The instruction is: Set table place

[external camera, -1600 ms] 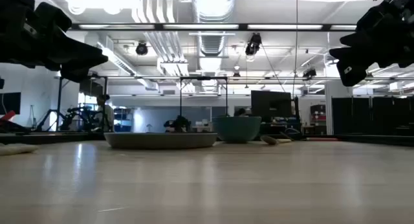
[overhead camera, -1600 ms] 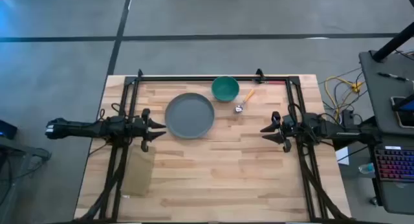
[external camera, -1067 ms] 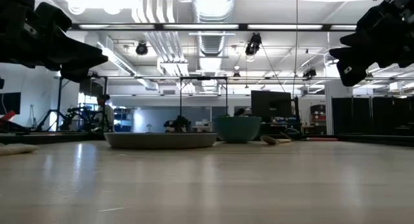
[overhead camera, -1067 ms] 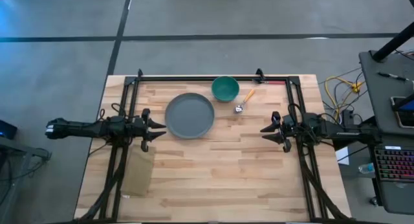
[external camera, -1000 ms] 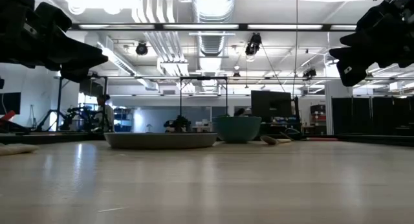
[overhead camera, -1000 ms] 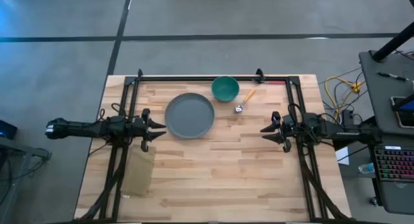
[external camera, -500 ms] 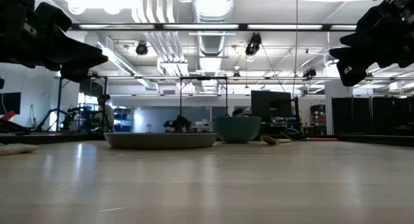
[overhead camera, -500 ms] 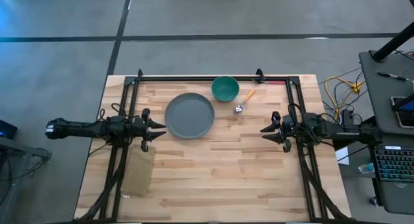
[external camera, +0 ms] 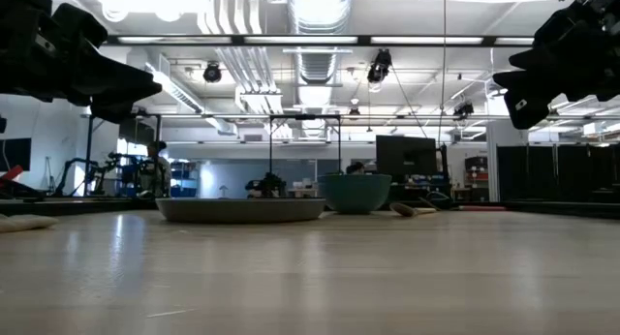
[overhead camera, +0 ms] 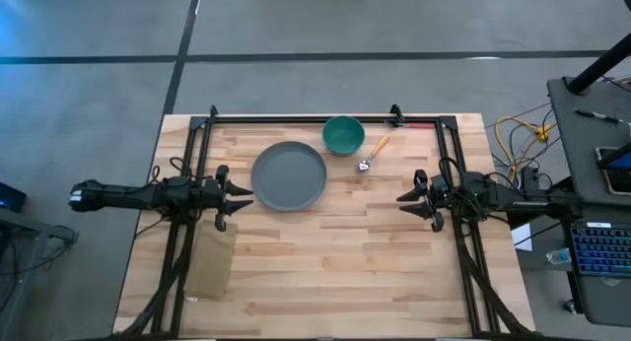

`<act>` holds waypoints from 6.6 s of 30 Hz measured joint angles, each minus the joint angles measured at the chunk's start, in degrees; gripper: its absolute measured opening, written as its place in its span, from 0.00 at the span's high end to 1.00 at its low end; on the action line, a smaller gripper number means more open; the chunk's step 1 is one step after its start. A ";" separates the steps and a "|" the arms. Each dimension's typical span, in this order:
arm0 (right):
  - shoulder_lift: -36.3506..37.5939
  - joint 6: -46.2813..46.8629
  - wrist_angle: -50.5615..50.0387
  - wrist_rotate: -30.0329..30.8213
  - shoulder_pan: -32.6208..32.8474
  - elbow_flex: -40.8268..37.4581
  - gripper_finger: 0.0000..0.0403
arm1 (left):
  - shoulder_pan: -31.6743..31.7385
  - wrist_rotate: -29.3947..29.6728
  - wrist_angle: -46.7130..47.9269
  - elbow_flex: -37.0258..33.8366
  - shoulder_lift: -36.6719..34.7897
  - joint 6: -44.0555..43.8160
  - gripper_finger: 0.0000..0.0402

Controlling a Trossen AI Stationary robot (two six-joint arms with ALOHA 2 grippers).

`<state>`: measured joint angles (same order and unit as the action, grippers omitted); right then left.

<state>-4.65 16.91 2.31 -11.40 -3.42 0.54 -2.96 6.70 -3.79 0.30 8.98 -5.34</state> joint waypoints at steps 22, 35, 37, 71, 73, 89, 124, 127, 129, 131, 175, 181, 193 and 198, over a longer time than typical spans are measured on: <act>-0.01 -1.43 0.02 0.17 0.02 0.00 0.68 | 0.00 0.01 0.00 0.00 0.01 0.00 0.74; -0.02 9.85 6.12 10.31 0.02 0.01 0.68 | -0.02 0.04 -16.39 0.00 0.01 4.24 0.74; 0.01 10.36 8.29 11.41 0.02 0.02 0.68 | -0.02 0.06 -19.71 0.00 -0.01 4.23 0.74; -0.10 39.00 19.40 44.41 0.02 0.01 0.68 | -0.02 17.98 -45.38 0.17 -0.03 -34.36 0.74; -0.11 39.63 19.39 47.55 -0.02 0.02 0.68 | 0.00 18.38 -45.31 0.17 -0.04 -34.35 0.74; -9.69 35.74 37.61 41.84 0.02 0.04 0.68 | -0.04 13.03 -9.39 12.24 7.73 -34.82 0.74; -53.81 42.62 -31.16 33.43 -9.40 45.45 0.68 | 14.54 -5.56 14.00 38.86 63.92 -23.19 0.78; -57.01 39.99 -31.24 32.21 -10.53 47.58 0.68 | 14.62 -7.62 13.98 39.94 68.78 -21.97 0.87; -59.14 37.92 -31.77 30.94 -10.89 49.20 0.68 | 14.57 -8.43 13.88 40.96 71.31 -21.22 0.94; -61.23 36.46 -32.81 30.64 -10.93 50.88 0.68 | 14.31 -8.74 14.02 41.92 72.90 -21.23 0.98; -68.69 26.52 -40.01 27.26 -17.22 61.57 0.76 | 6.93 -8.41 17.58 43.60 82.46 -15.14 1.00; -68.68 26.06 -43.04 27.23 -17.09 61.55 0.76 | 3.25 -9.34 16.09 43.60 83.22 -16.85 1.00; -68.65 28.28 -52.02 27.23 -12.82 61.50 0.77 | -3.67 -10.73 5.51 49.11 91.74 -21.33 1.00; -68.52 32.55 -55.67 27.73 -9.58 61.48 0.77 | -5.79 -11.14 3.73 54.52 96.63 -21.03 1.00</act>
<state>-73.17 49.45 -53.37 16.33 -13.00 62.02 -8.75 -4.44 -0.06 54.81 105.61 -26.37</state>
